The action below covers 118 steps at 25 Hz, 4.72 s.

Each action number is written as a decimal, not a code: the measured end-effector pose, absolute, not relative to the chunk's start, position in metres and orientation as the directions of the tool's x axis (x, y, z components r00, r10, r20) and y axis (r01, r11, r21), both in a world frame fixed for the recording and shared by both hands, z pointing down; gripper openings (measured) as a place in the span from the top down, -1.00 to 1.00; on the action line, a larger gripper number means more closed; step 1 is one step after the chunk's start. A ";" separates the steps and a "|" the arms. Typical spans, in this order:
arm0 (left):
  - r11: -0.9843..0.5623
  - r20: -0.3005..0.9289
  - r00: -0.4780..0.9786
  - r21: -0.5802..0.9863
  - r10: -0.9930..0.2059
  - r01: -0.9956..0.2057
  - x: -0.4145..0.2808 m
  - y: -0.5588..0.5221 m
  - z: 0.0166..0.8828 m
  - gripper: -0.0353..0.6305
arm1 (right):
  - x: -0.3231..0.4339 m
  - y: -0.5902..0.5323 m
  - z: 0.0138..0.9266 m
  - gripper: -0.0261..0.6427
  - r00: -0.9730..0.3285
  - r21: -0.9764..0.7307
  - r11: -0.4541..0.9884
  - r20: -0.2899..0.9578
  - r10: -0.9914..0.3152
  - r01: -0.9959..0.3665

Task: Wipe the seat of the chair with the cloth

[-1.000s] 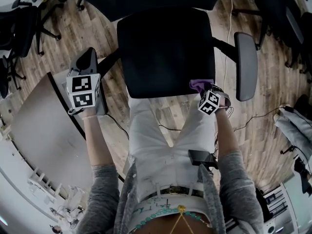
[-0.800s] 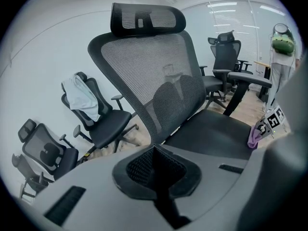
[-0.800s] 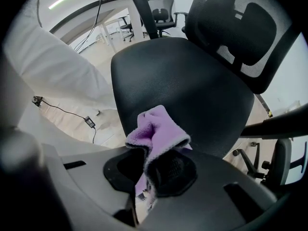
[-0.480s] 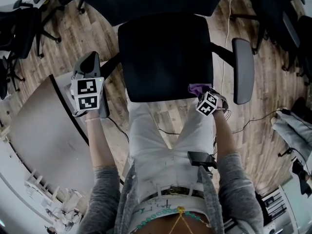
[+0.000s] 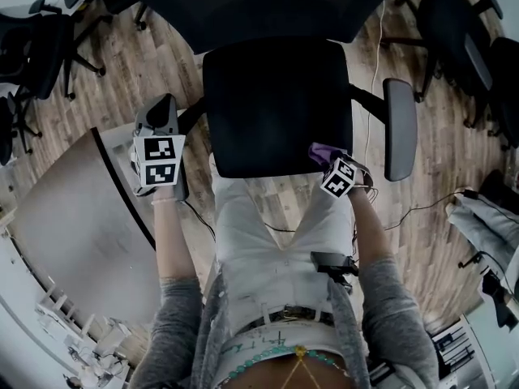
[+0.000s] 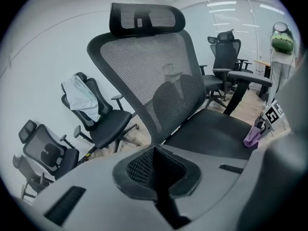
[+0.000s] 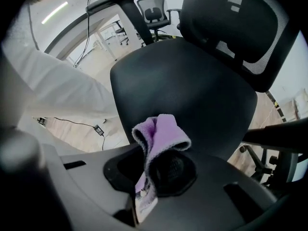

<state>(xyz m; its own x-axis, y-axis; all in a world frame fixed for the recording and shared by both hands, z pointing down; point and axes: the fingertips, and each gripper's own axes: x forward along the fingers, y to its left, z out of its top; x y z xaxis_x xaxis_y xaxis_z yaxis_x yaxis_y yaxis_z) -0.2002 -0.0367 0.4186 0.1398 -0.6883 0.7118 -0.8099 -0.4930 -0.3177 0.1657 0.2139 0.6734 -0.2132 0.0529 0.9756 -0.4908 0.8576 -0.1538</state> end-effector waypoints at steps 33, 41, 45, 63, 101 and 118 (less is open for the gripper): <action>-0.548 0.717 0.263 -0.196 -0.646 -0.814 -0.113 0.012 0.382 0.89 | 0.058 0.110 0.493 0.78 -0.469 -0.114 0.890 0.875 -0.121 -0.442; -0.538 0.661 0.300 -0.187 -0.688 -0.822 -0.080 0.018 0.343 0.89 | 0.039 0.085 0.429 0.78 -0.532 -0.074 0.887 0.822 -0.204 -0.455; -0.530 0.636 0.303 -0.198 -0.710 -0.824 -0.068 0.022 0.327 0.89 | 0.030 0.075 0.400 0.78 -0.574 -0.070 0.870 0.777 -0.260 -0.488; -0.502 0.433 0.391 -0.178 -0.812 -0.846 -0.030 0.025 0.217 0.90 | 0.020 0.042 0.236 0.78 -0.658 0.082 0.781 0.489 -0.573 -0.620; -0.494 0.102 0.483 -0.198 -0.869 -0.847 0.020 0.033 0.056 0.90 | 0.065 0.047 0.065 0.78 -0.626 0.184 0.639 0.131 -0.769 -0.747; -0.496 0.093 0.489 -0.223 -0.868 -0.839 0.024 0.028 0.051 0.90 | 0.064 0.039 0.068 0.78 -0.622 0.177 0.636 0.133 -0.771 -0.751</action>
